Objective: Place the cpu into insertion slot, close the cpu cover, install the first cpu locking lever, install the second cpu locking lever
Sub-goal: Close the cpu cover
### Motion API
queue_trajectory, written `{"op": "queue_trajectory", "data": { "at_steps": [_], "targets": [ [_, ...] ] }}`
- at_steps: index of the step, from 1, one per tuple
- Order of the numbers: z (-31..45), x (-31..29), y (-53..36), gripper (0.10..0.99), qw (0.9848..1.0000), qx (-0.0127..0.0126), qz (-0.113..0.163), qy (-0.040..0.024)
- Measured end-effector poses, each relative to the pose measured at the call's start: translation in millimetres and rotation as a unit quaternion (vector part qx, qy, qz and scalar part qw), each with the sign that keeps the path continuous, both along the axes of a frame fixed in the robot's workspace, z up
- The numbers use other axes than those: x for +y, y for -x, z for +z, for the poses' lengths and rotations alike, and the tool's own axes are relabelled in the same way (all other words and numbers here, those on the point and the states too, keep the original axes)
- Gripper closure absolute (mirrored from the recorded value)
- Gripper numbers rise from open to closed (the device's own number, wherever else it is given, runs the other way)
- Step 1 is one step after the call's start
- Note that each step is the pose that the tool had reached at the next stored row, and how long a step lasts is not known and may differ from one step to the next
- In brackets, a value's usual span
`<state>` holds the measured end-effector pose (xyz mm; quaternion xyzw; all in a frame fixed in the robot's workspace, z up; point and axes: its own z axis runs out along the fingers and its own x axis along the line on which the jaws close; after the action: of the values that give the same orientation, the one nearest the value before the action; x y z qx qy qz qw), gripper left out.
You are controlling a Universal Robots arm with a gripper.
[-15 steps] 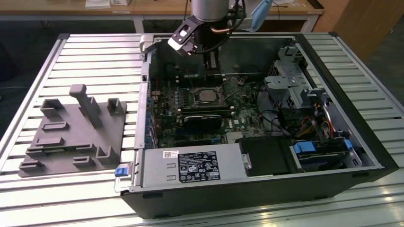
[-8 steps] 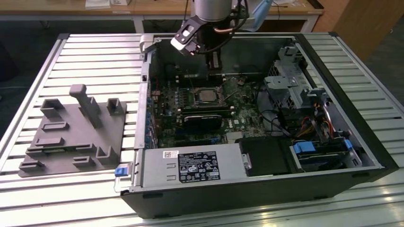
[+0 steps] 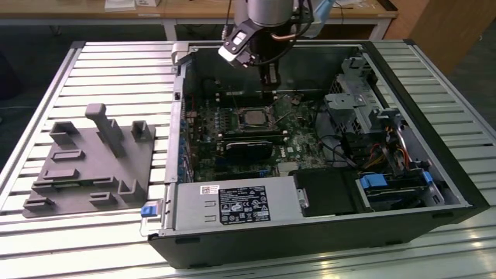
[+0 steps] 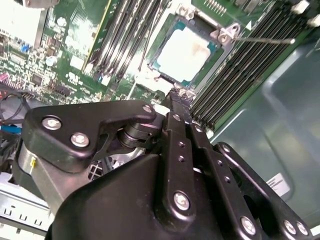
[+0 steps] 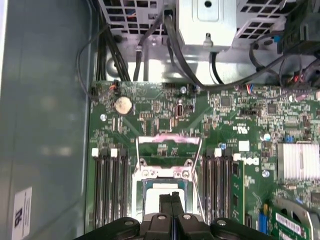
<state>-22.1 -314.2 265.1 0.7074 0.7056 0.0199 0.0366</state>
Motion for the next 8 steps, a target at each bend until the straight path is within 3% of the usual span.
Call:
{"op": "queue_trajectory", "data": {
  "at_steps": [8],
  "targets": [
    [0.0, 0.0, -14.1, 0.98, 1.0, 0.0, 0.0, 0.0]
  ]
}}
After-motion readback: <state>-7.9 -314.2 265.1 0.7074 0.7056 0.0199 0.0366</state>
